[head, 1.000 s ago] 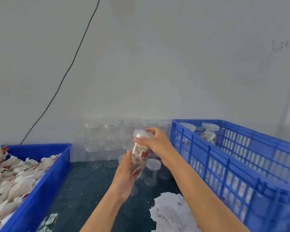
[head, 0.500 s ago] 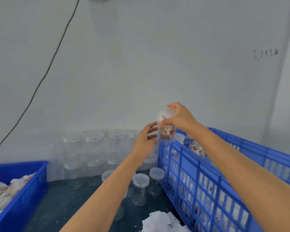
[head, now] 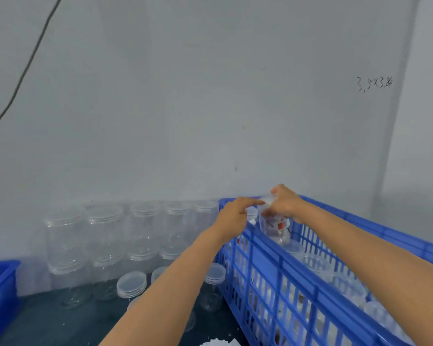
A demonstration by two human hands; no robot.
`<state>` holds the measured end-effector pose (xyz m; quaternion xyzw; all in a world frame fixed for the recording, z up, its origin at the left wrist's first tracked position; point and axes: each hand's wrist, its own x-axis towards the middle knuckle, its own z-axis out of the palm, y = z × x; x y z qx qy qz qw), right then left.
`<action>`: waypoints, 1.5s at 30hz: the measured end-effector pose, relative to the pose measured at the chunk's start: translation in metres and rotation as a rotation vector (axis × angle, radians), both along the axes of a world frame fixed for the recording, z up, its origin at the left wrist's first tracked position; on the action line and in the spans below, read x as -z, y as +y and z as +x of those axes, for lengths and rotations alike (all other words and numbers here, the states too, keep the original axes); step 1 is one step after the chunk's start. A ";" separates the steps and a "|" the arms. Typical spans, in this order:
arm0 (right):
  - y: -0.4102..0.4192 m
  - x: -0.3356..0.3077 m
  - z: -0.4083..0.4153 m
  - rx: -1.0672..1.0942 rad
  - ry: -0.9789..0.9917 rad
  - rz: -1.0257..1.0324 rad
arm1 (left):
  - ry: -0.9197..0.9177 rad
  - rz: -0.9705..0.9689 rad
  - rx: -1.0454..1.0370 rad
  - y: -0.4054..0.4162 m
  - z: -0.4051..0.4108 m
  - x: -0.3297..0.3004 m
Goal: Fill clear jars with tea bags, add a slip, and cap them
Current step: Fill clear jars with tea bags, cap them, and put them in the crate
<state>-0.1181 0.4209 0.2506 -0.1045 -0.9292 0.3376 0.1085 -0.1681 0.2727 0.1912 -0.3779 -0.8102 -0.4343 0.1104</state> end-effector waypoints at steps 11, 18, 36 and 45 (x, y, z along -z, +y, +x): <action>-0.002 0.052 -0.020 -0.050 -0.252 -0.110 | 0.241 -0.368 -0.156 0.002 -0.003 0.014; 0.000 0.061 -0.018 -0.025 -0.247 -0.188 | 0.254 -0.425 -0.105 0.000 -0.003 0.010; -0.041 -0.014 0.011 0.027 0.049 -0.572 | -0.615 0.633 -0.206 -0.070 0.019 -0.010; -0.148 0.038 0.023 -0.207 -0.010 -0.717 | -0.687 0.758 -0.450 -0.161 0.034 0.046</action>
